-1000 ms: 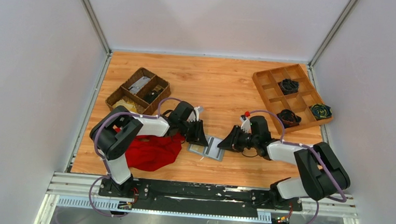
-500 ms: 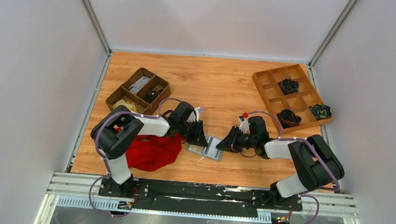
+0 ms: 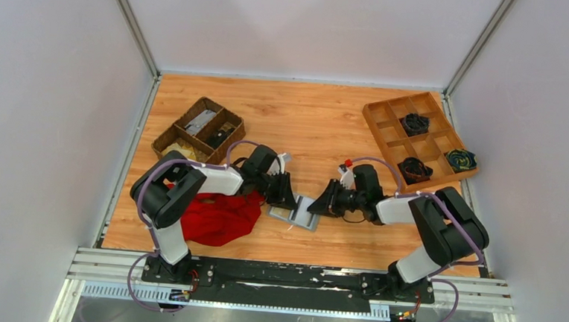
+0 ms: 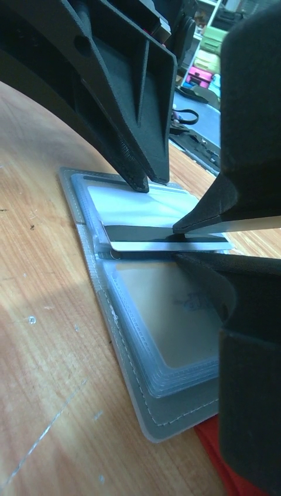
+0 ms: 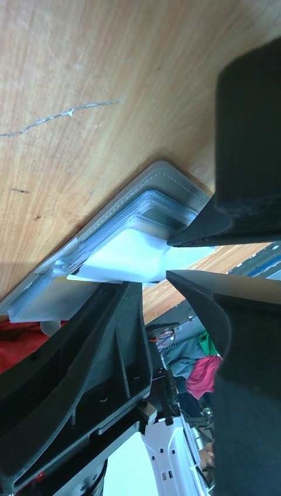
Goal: Take the credit cards out of the card holder
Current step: Remove the credit card from the card holder.
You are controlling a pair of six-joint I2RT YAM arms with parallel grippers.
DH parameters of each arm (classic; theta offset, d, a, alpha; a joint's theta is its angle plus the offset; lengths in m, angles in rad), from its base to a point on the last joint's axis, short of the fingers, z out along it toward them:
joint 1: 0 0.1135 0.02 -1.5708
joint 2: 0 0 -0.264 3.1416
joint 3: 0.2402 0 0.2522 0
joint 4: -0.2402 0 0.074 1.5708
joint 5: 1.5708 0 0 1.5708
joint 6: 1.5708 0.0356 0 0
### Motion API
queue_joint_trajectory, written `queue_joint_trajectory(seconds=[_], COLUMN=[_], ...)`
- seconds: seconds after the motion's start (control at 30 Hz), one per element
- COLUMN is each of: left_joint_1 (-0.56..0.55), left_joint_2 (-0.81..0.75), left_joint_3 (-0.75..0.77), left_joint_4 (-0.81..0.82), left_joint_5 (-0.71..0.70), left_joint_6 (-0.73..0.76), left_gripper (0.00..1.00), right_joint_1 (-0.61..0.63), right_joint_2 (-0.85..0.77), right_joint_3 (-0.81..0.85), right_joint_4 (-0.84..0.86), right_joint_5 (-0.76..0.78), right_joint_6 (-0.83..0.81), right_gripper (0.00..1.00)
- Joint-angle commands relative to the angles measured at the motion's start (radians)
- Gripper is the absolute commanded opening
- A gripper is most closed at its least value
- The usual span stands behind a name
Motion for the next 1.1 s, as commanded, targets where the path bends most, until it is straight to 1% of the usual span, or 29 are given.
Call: queue_joint_trajectory(seconds=[0.0,0.13,0.2,0.27,0.33,0.37,1.07], left_joint_1=[0.020,0.025,0.028,0.032,0.037,0.040,0.178], left_joint_2=[0.027,0.027,0.027,0.027,0.028,0.028,-0.037], left_joint_3=[-0.004,-0.006,-0.008,-0.012,-0.017,-0.021,-0.106], left_joint_4=[-0.023,-0.022,-0.022,-0.022,-0.023,-0.023,-0.024], left_joint_5=[0.000,0.004,0.004,0.004,0.004,0.004,0.027], left_joint_6=[0.031,0.034,0.036,0.037,0.041,0.043,0.081], left_gripper=[0.23,0.21,0.19,0.14,0.03,0.00,0.00], right_joint_1=[0.019,0.019,0.019,0.019,0.019,0.019,-0.004], right_joint_2=[0.046,0.080,0.091,0.100,0.105,0.106,0.113], right_joint_3=[0.012,0.021,0.023,0.023,0.023,0.024,0.018], right_joint_4=[-0.002,-0.004,-0.004,-0.004,-0.006,-0.011,-0.084], right_joint_5=[0.012,0.007,0.007,0.007,0.009,0.011,0.044], right_joint_6=[-0.008,-0.004,-0.001,-0.001,-0.001,-0.002,-0.015], right_gripper=[0.25,0.24,0.23,0.23,0.23,0.23,0.22])
